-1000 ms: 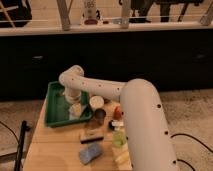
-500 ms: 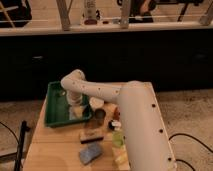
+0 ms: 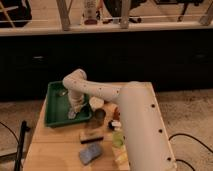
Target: Place towel in table surface
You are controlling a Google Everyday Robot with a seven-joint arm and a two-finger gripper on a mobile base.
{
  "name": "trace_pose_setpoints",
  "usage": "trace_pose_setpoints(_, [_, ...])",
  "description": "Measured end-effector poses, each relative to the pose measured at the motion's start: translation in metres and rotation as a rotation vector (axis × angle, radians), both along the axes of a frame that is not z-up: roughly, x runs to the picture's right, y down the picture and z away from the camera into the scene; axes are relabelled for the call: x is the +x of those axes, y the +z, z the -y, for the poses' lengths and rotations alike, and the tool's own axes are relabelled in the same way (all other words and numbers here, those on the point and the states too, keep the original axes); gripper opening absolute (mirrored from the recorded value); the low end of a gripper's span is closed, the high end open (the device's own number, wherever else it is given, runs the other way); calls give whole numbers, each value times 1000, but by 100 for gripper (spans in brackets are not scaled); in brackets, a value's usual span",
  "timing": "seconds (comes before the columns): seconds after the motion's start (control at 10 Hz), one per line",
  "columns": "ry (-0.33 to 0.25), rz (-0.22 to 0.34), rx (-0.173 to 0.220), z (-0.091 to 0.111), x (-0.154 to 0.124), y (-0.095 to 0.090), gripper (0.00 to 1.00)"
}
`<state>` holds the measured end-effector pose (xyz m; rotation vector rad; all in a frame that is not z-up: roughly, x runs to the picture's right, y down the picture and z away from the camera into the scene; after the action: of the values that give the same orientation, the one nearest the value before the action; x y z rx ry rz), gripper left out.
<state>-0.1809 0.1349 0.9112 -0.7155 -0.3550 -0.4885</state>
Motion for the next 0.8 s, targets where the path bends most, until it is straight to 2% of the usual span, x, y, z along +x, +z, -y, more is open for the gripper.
trace_pose_setpoints(0.1, [-6,3,-4,0,0,0,6])
trace_pose_setpoints(0.2, [-14,7,-4,-1,0,-1,1])
trace_pose_setpoints(0.3, [-23,13,0,0,-1,-3,0])
trace_pose_setpoints(0.6, [-74,76,31,20,-19,-35,0])
trace_pose_setpoints(0.8, [-104,144,43,33,-31,-62,0])
